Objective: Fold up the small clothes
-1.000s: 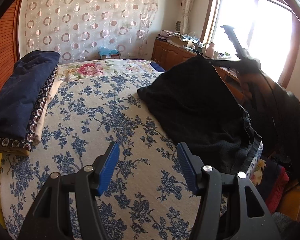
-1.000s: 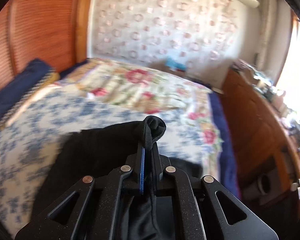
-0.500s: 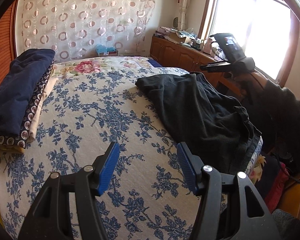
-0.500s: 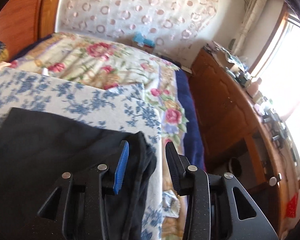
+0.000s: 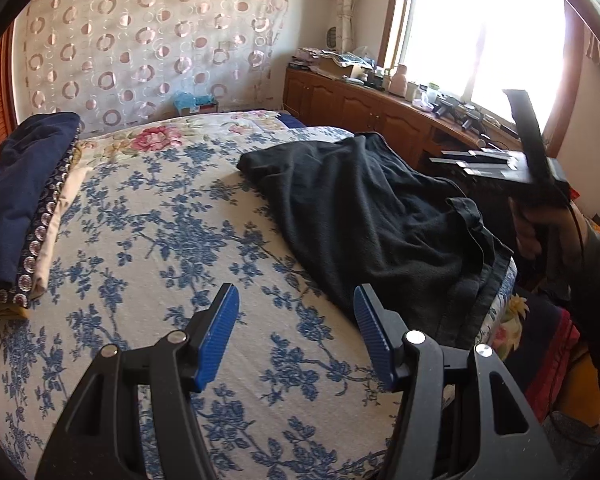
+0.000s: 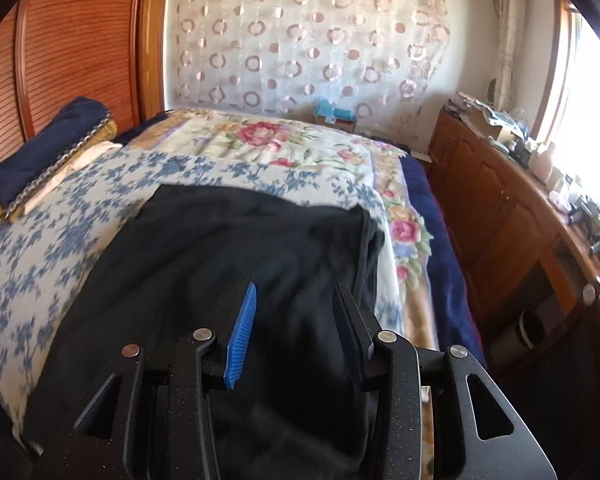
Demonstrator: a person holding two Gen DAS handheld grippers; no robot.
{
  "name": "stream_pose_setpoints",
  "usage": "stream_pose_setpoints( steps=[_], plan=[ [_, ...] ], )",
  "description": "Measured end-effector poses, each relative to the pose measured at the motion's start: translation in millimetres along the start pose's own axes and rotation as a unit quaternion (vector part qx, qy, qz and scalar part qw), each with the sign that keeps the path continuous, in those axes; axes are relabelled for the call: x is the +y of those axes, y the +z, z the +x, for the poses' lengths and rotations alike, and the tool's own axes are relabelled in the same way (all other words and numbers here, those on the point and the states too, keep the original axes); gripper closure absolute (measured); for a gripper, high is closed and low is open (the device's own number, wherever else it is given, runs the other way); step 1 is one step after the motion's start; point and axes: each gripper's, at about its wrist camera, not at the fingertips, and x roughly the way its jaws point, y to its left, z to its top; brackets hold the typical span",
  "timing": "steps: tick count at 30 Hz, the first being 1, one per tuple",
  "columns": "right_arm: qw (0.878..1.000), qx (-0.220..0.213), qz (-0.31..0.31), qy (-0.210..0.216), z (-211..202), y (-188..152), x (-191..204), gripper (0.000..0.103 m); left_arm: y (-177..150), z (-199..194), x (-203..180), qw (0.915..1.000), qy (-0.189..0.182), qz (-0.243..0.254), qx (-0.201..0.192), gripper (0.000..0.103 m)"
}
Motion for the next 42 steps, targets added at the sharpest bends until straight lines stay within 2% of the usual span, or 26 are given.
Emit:
stream_pose_setpoints(
  steps=[6, 11, 15, 18, 24, 28, 30, 31, 32, 38, 42],
  plan=[
    [1.000, 0.006, 0.017, 0.005, -30, -40, 1, 0.063, -2, 10, -12, 0.9999, -0.010, 0.007, 0.012, 0.044],
    [1.000, -0.003, 0.026, -0.007, -49, -60, 2, 0.063, -1, 10, -22, 0.9996, -0.017, 0.017, 0.013, 0.044],
    [0.999, -0.002, 0.046, 0.000, -58, -73, 1, 0.063, -2, 14, -29, 0.9993, -0.022, 0.022, 0.018, 0.044],
    [0.999, -0.004, 0.043, -0.003, -60, -76, 5, 0.063, -5, 20, -34, 0.9990, -0.024, 0.026, 0.027, 0.044],
    [0.999, -0.011, 0.040, 0.020, -49, -68, 22, 0.063, -9, 25, -40, 0.9986, -0.027, 0.031, 0.035, 0.044],
    [1.000, 0.006, 0.023, -0.010, -30, -64, 32, 0.063, -12, 26, -42, 0.9984, -0.028, 0.033, 0.038, 0.044],
    [0.999, 0.015, 0.017, -0.029, -23, -67, 32, 0.075, -14, 27, -43, 0.9982, -0.029, 0.033, 0.039, 0.044],
    [0.999, 0.017, 0.018, -0.031, -23, -69, 31, 0.091, -14, 27, -43, 0.9982, -0.030, 0.033, 0.040, 0.044],
    [0.999, 0.017, 0.020, -0.027, -25, -71, 29, 0.095, -14, 27, -43, 0.9982, -0.031, 0.032, 0.041, 0.044],
    [0.998, -0.019, 0.062, -0.020, -74, -88, 4, 0.099, -15, 30, -48, 0.9977, -0.038, 0.035, 0.044, 0.044],
    [0.997, -0.011, 0.056, -0.042, -96, -97, -5, 0.099, -18, 32, -54, 0.9970, -0.042, 0.042, 0.049, 0.044]
  ],
)
